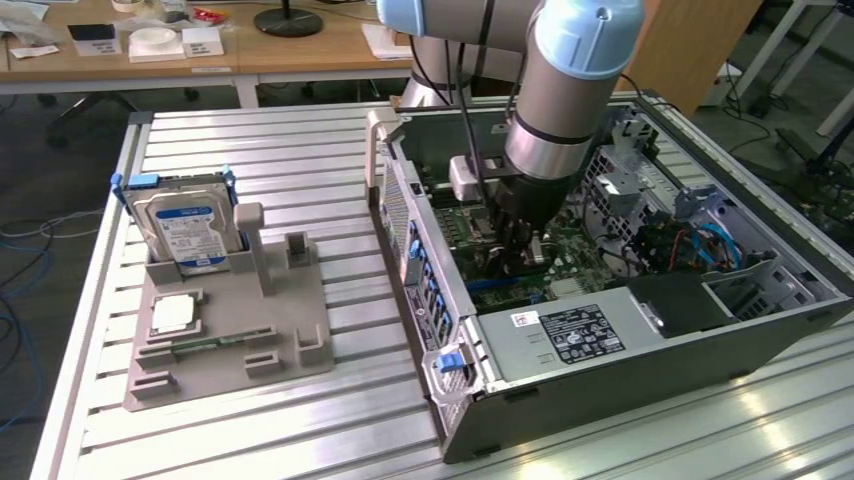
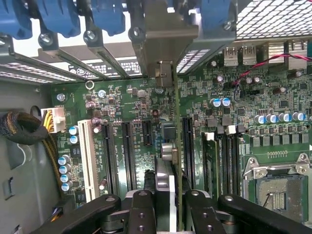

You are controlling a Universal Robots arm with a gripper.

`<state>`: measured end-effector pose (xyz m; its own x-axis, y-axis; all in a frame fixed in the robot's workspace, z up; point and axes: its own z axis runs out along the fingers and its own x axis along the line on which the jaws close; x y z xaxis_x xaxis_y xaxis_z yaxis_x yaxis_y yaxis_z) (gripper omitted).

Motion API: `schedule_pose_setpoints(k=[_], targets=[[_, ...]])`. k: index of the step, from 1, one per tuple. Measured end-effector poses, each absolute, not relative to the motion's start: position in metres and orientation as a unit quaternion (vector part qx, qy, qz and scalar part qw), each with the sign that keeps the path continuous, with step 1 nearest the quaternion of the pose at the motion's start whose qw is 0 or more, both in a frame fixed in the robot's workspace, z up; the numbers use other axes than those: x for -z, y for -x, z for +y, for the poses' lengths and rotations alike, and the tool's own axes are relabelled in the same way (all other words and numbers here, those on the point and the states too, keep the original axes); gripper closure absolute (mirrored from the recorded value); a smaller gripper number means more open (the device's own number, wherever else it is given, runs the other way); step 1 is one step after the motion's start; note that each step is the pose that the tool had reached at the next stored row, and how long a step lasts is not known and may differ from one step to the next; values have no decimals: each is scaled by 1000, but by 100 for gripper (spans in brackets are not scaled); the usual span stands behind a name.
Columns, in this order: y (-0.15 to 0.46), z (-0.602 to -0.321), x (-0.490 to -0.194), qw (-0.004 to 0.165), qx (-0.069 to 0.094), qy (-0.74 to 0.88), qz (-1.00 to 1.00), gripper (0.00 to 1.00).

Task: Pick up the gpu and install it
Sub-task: 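Insert the gpu into the slot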

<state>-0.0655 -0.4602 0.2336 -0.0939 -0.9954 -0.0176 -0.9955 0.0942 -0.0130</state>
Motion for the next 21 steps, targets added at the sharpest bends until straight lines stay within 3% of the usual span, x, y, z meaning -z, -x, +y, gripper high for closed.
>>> schedule_pose_setpoints(k=[21], targets=[[67,-460,-230,11,-1,673,740,72]])
